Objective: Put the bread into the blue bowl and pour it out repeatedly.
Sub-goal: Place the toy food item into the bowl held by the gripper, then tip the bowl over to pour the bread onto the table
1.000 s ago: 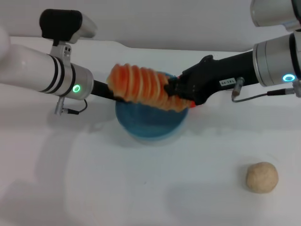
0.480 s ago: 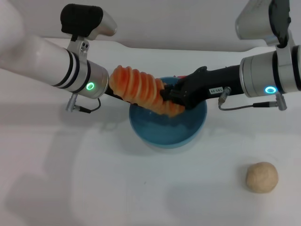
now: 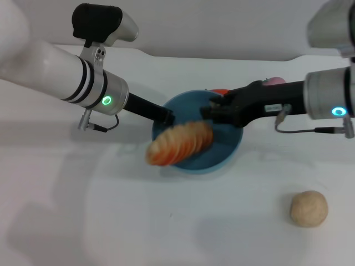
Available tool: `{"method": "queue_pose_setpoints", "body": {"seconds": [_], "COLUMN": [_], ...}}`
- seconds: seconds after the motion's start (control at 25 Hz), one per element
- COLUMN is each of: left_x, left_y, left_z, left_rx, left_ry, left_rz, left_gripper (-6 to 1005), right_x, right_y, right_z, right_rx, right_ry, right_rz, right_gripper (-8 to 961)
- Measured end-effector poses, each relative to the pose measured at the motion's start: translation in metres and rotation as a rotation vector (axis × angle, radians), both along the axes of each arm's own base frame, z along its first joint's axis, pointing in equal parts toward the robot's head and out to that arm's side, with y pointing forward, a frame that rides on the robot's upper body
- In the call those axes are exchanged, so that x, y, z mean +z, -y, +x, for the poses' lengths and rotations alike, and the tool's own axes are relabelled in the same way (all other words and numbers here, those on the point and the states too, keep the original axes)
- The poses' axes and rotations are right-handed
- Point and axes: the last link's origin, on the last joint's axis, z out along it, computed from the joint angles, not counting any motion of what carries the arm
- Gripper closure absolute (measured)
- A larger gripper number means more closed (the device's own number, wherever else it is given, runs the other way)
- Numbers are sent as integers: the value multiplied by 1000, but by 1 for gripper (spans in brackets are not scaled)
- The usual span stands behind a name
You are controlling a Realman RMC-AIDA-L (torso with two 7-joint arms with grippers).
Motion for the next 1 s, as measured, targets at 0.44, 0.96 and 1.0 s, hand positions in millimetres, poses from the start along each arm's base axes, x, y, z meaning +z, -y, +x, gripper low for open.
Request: {"method": "queue_pose_setpoints", "body": {"seconds": [0.44, 0.96, 1.0], "left_x": [4, 7, 4], "left_y": [-13, -36, -36], "left_z": [1, -1, 0], "left_rx": [-33, -143, -164], "left_ry": [-10, -57, -67], "left_rz": [87, 343, 357], "left_gripper": [1000, 1000, 1000], "right_x": [42, 77, 76], "right_y": [6, 50, 54], "right_z": [41, 136, 141], "right_rx": [-188, -554, -572], "right_ry": [-212, -587, -596], "right_rz": [111, 216, 220], "right_gripper": [598, 599, 599]}}
